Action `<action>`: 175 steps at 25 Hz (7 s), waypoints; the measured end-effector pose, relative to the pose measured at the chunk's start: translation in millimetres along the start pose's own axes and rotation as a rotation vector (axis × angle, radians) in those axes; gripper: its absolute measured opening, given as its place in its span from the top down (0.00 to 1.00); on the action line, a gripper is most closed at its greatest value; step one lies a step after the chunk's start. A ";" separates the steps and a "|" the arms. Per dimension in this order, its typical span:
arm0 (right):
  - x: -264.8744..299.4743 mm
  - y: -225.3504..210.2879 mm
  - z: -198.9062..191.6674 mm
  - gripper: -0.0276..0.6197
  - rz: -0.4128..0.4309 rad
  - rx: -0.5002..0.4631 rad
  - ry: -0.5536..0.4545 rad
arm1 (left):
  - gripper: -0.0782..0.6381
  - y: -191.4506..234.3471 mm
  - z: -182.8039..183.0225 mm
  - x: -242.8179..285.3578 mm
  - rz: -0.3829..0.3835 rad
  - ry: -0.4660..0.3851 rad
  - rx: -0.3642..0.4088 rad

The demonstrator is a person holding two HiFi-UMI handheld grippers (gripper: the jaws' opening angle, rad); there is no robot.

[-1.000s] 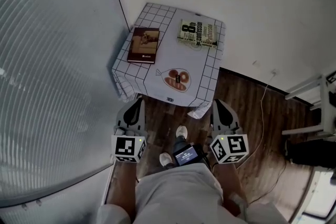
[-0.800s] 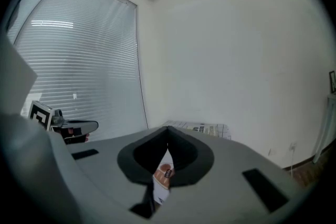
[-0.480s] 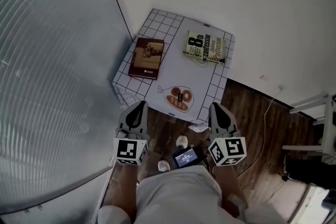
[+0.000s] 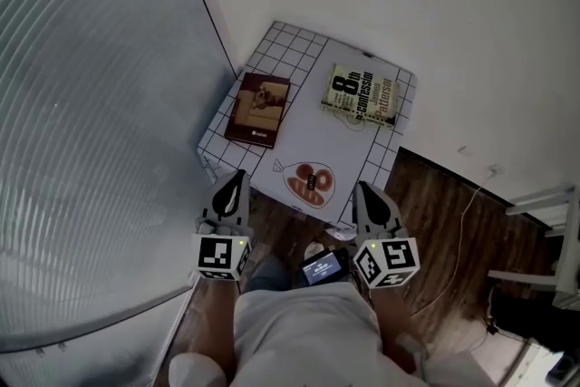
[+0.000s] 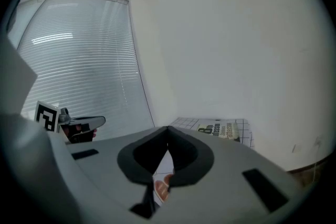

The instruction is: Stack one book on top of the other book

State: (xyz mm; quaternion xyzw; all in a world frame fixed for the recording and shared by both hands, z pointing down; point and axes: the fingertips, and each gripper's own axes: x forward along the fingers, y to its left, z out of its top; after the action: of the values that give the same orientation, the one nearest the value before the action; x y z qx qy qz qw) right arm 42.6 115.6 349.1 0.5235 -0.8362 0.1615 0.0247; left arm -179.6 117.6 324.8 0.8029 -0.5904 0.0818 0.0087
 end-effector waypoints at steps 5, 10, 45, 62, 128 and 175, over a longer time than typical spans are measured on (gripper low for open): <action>8.7 8.6 -2.1 0.95 0.039 0.009 0.014 | 0.88 8.1 7.1 7.4 0.026 -0.005 0.006; 23.3 13.6 -5.5 0.95 0.053 0.014 0.034 | 0.88 17.4 13.6 17.0 0.033 -0.016 0.005; 160.4 14.0 -77.0 0.95 -0.129 0.085 0.277 | 0.88 105.4 -56.3 194.5 -0.222 0.189 0.188; 198.5 51.0 -134.9 0.95 -0.227 0.366 0.338 | 0.88 104.9 -107.4 278.2 -0.548 0.447 0.481; 312.5 135.3 -235.9 0.82 -0.243 1.304 0.462 | 0.70 100.9 -227.8 374.5 -1.234 1.348 0.618; 187.6 136.3 -138.9 0.84 -0.067 1.083 0.384 | 0.72 10.4 -134.6 304.7 -1.388 1.229 0.722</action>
State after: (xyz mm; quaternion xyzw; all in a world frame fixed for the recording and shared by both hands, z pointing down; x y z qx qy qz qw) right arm -180.2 48.4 486.8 0.4490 -0.5975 0.6582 -0.0903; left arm -117.6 -159.1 499.9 0.7430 0.1774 0.6351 0.1141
